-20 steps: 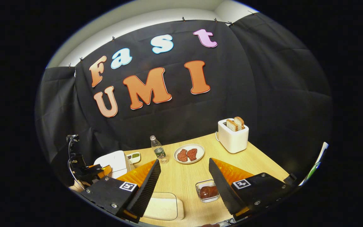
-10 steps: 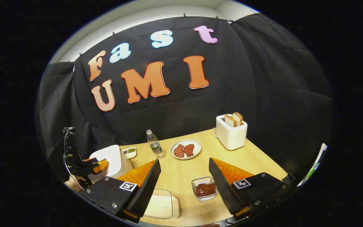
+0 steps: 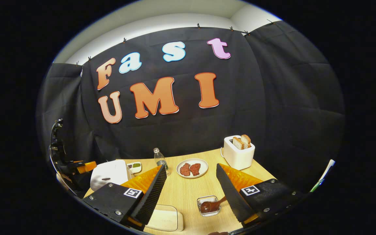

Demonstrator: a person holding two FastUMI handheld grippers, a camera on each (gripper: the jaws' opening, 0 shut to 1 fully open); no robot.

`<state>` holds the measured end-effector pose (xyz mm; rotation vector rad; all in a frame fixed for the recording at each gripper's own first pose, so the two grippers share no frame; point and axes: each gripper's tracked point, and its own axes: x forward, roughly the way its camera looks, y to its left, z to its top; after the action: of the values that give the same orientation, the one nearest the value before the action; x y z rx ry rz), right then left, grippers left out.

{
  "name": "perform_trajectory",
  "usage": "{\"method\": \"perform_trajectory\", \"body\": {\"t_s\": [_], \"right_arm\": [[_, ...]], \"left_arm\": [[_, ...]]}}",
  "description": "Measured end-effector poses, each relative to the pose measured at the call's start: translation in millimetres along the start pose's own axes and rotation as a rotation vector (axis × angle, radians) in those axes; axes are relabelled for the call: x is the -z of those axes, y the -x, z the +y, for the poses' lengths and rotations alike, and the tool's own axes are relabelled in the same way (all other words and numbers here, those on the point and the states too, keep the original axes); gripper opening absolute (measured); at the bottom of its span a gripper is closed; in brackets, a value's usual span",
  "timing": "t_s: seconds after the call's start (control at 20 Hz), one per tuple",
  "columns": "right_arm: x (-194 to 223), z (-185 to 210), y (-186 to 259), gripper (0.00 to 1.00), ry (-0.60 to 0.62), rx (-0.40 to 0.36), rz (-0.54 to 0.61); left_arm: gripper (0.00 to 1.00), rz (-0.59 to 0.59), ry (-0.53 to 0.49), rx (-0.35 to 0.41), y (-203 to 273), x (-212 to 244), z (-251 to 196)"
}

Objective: Close the left gripper, press the button to open the rice cooker; take a wooden spoon from the chopstick holder with the right hand, scoop a spoonful of rice and pour it into the rice cooker, then put the wooden spoon back into the chopstick holder.

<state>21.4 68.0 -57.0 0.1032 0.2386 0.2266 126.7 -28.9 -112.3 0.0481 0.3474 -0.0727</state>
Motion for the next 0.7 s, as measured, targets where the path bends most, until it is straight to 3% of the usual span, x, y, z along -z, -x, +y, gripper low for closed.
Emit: {"method": "perform_trajectory", "body": {"t_s": [0.4, 0.7], "right_arm": [[-52.8, -6.1, 24.6, 0.94, 0.077, 0.034, -0.106], [-78.4, -8.8, 46.7, 0.94, 0.115, 0.054, -0.153]], "left_arm": [[1.00, -0.194, -0.002, -0.016, 99.6, -114.7, 19.1], [1.00, -0.252, 0.010, 0.008, 139.1, -134.8, 20.1]]}}
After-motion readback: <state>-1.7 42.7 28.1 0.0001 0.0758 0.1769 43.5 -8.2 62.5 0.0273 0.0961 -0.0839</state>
